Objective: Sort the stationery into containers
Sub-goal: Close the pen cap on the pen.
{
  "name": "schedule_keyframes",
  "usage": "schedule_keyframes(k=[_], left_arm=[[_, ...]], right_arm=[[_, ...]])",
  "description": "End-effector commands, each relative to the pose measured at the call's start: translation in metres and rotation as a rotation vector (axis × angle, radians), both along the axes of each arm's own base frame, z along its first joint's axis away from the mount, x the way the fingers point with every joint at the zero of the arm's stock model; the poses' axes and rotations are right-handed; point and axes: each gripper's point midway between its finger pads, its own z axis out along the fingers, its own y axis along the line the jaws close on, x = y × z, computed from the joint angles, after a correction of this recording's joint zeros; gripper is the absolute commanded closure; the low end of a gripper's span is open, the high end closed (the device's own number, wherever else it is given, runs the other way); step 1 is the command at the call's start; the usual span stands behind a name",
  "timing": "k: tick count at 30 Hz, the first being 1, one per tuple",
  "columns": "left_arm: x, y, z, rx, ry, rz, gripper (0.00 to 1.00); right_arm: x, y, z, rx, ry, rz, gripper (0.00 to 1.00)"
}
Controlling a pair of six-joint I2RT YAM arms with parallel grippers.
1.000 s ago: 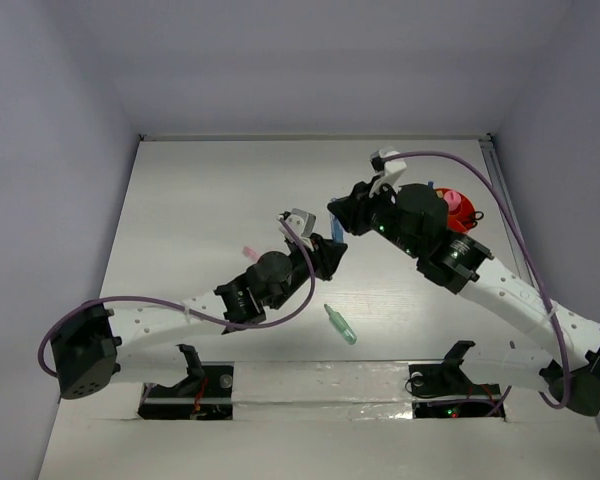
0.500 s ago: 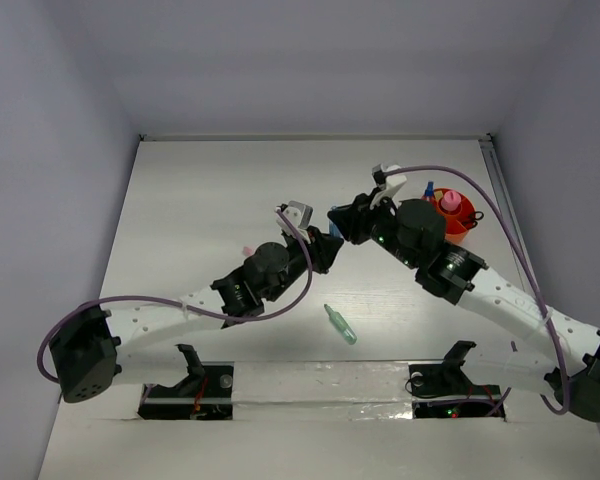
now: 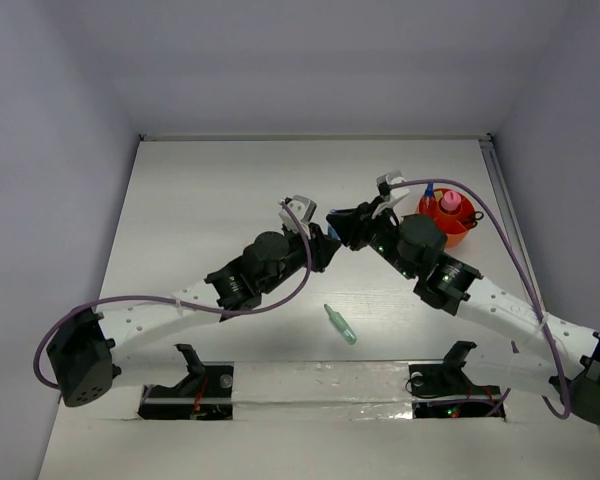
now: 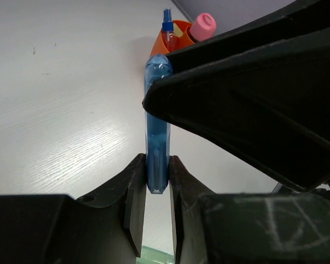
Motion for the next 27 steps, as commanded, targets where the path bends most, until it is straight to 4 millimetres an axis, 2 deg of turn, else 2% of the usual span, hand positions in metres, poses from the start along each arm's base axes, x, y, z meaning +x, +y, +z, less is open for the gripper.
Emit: schedule_keyframes(k=[1, 6, 9, 10, 13, 14, 16, 17, 18, 20, 21, 23, 24, 26, 27], left_arm=[[0.025, 0.032, 0.147, -0.305, -0.242, 0.143, 1.0], [0.026, 0.04, 0.177, -0.323, -0.298, 0.16, 1.0], [0.027, 0.04, 0.185, -0.327, -0.312, 0.164, 1.0], [0.027, 0.041, 0.186, -0.325, -0.313, 0.165, 1.0], [0.026, 0.036, 0.175, -0.311, -0.293, 0.143, 1.0], [0.024, 0.03, 0.167, -0.296, -0.283, 0.115, 1.0], [0.021, 0.021, 0.142, -0.264, -0.244, 0.072, 1.0], [0.017, 0.013, 0.12, -0.237, -0.209, 0.027, 0.9], [0.015, 0.011, 0.109, -0.219, -0.196, 0.013, 0.83], [0.009, 0.006, 0.086, -0.194, -0.152, -0.028, 0.7], [0.007, 0.007, 0.065, -0.163, -0.125, -0.034, 0.62], [-0.005, 0.002, 0.047, -0.132, -0.099, -0.066, 0.56], [-0.008, 0.006, 0.034, -0.112, -0.086, -0.07, 0.5], [-0.018, 0.005, 0.022, -0.082, -0.082, -0.098, 0.43], [-0.028, 0.004, 0.015, -0.065, -0.082, -0.122, 0.39]], right_arm=[[-0.037, 0.013, -0.066, -0.08, 0.174, 0.113, 1.0], [-0.046, 0.009, -0.092, -0.08, 0.231, 0.113, 1.0], [-0.052, 0.008, -0.11, -0.091, 0.272, 0.113, 1.0], [-0.052, 0.006, -0.115, -0.092, 0.285, 0.101, 1.0], [-0.048, 0.001, -0.111, -0.09, 0.284, 0.062, 1.0], [-0.044, 0.0, -0.1, -0.075, 0.267, 0.044, 1.0], [-0.033, -0.008, -0.09, -0.093, 0.244, -0.027, 1.0], [-0.024, -0.012, -0.077, -0.099, 0.218, -0.076, 1.0], [-0.022, -0.009, -0.068, -0.089, 0.211, -0.076, 1.0], [0.0, -0.021, -0.05, -0.093, 0.169, -0.165, 1.0], [0.009, -0.024, -0.029, -0.061, 0.14, -0.192, 1.0], [0.026, -0.031, -0.014, -0.038, 0.113, -0.232, 1.0], [0.042, -0.045, 0.002, -0.006, 0.092, -0.282, 1.0], [0.059, -0.057, 0.009, 0.003, 0.085, -0.326, 1.0], [0.072, -0.074, 0.014, 0.012, 0.074, -0.385, 1.0]])
